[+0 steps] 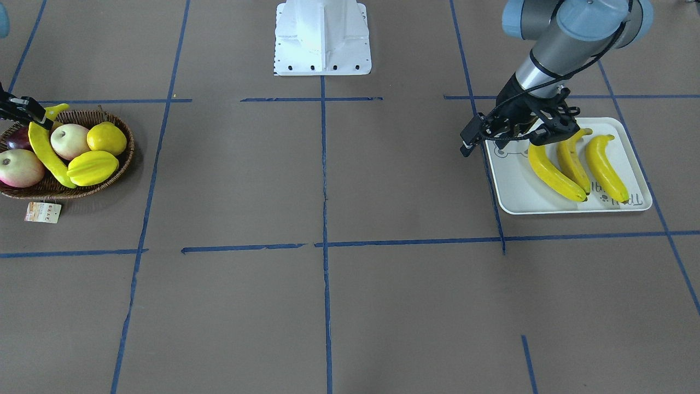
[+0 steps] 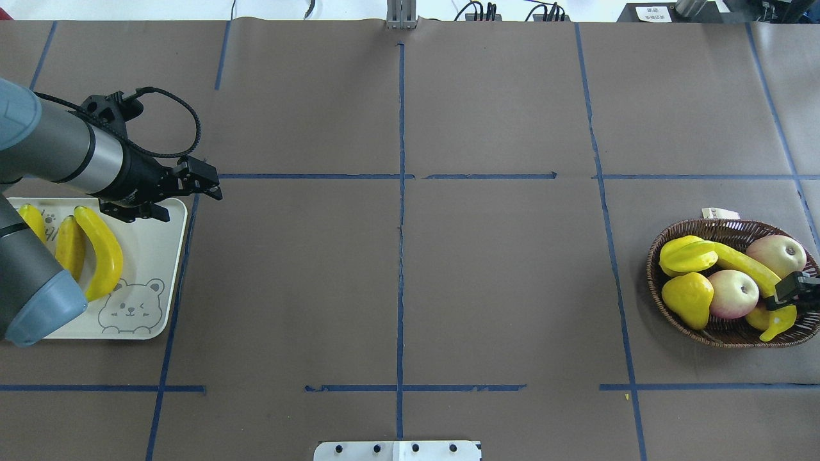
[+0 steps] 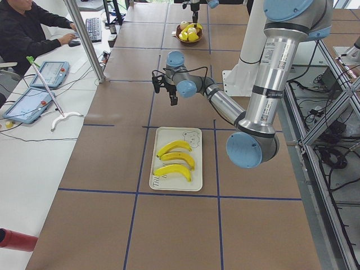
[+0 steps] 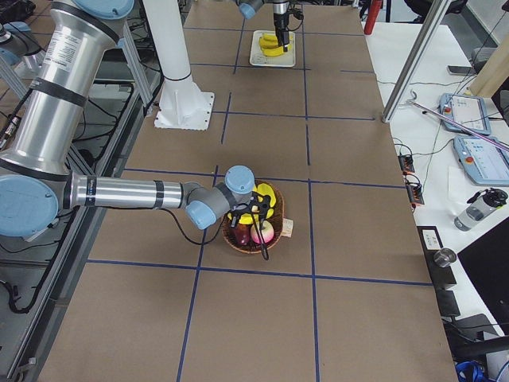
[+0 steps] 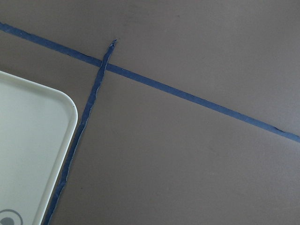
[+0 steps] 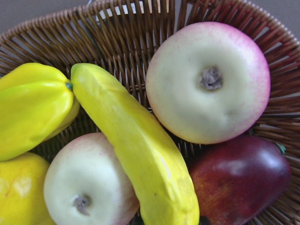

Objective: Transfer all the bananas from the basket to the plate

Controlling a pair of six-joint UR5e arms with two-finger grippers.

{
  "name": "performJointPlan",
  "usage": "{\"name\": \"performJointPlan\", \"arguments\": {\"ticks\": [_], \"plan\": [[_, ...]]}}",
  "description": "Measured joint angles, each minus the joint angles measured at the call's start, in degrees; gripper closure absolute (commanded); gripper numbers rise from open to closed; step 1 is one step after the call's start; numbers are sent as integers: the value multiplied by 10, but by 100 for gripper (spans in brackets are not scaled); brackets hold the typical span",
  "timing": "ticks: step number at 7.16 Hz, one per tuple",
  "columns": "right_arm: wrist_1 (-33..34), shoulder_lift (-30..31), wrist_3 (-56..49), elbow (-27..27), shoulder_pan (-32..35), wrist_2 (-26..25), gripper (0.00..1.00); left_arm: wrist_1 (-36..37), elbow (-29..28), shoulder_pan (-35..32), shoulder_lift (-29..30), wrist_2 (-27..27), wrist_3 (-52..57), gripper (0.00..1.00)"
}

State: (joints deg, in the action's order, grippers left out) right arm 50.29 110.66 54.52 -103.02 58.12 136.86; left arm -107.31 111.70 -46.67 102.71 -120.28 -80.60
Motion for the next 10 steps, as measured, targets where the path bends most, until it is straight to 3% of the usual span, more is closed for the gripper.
{"name": "performJointPlan", "arguments": {"ticks": [3, 7, 10], "plan": [[-2, 10, 2, -29, 12, 10, 100, 0, -3, 1, 1, 0, 0, 0], [2, 7, 2, -86, 111, 17, 100, 0, -6, 1, 6, 0, -1, 0], [15, -118, 10, -104, 61, 7, 100, -2, -12, 5, 42, -2, -27, 0]]}}
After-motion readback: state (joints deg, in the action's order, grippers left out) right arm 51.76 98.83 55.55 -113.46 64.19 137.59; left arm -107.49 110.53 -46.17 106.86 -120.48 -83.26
